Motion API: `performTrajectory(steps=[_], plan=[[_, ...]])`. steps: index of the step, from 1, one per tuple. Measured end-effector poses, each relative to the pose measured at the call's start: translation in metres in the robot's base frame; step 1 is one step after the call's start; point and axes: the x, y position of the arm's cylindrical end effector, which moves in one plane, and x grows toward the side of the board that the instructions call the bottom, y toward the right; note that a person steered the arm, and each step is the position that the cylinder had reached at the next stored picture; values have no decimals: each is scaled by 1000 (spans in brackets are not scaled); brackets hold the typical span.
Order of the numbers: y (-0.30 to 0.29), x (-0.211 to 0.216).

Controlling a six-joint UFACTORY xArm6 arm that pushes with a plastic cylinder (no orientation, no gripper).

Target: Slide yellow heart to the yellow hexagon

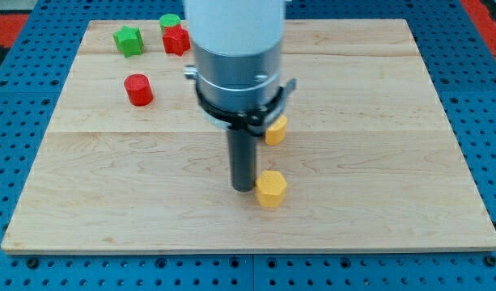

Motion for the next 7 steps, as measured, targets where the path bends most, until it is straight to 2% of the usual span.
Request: performTrajectory(steps=[2, 4, 5, 6, 7], plan=[[63, 5], [55, -5], [102, -31], [133, -74], [113, -111]])
